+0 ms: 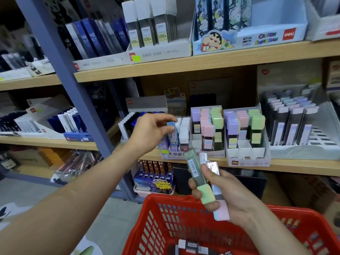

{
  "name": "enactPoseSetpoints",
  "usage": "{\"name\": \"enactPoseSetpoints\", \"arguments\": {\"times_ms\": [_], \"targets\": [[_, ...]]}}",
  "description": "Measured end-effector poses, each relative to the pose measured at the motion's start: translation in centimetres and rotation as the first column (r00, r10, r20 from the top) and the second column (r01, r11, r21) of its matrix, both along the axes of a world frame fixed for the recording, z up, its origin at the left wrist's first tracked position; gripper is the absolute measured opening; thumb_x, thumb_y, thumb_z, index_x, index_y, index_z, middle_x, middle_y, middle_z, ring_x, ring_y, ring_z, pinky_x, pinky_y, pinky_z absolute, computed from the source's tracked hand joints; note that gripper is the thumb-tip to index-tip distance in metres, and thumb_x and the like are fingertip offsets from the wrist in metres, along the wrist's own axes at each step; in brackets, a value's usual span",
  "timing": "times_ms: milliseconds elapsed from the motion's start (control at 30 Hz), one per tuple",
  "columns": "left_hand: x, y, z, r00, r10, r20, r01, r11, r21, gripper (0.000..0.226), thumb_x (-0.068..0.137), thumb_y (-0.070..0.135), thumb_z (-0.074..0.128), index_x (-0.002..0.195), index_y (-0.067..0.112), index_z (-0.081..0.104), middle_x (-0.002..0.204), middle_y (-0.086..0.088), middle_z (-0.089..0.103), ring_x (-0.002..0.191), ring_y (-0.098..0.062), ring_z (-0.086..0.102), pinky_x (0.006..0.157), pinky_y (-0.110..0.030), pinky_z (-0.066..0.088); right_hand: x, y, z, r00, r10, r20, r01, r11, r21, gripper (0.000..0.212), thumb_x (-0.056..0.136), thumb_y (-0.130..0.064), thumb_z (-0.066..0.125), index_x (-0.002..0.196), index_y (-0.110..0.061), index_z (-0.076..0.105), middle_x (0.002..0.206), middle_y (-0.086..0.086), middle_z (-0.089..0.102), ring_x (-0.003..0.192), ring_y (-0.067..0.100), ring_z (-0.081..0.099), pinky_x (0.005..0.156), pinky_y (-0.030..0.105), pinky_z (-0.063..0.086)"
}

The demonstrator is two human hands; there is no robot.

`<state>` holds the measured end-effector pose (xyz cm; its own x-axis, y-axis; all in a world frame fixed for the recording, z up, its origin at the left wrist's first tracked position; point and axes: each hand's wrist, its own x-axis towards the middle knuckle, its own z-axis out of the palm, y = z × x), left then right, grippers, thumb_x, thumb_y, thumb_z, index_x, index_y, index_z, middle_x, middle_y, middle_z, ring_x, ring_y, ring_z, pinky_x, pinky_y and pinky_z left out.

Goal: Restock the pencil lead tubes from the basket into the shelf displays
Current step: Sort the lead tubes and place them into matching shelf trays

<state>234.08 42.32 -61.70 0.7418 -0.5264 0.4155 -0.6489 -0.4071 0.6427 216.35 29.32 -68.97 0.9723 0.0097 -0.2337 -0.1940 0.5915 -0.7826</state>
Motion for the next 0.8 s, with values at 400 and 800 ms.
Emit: {"name": "enactPoseSetpoints", "arguments": {"times_ms": [400, 800], "targets": [[1.4, -0.2, -2.1, 0.948, -0.054, 0.314, -0.021, 0.973, 0.229, 0.022, 0.078, 0.018, 0.079, 0.099, 0.014, 0.076, 0.089, -0.001, 0.065, 0.090, -0.018, 0.054, 0.081, -0.033, 0.047, 1.3, 1.3, -0.8, 0.996, -0.093, -0.008, 0.093, 0.991, 0.095, 0.043, 0.081, -0.026, 0.063, 0.118, -0.004, 0.062, 0.085, 0.016, 0.066, 0.058, 0.019, 0.056, 0.031, 0.016, 0.032], [2.0, -0.1, -1.7, 0.984, 0.007, 0.179, -0.039, 0.984, 0.174, 0.014, 0.078, 0.016, 0.078, 0.092, 0.015, 0.075, 0.084, 0.006, 0.062, 0.082, -0.009, 0.056, 0.075, -0.018, 0.044, 1.8, 1.0, -1.5, 0.975, -0.218, -0.041, 0.221, 0.969, 0.107, 0.050, 0.079, -0.027, 0.064, 0.123, -0.005, 0.059, 0.083, 0.015, 0.067, 0.055, 0.016, 0.056, 0.032, 0.016, 0.030]]}}
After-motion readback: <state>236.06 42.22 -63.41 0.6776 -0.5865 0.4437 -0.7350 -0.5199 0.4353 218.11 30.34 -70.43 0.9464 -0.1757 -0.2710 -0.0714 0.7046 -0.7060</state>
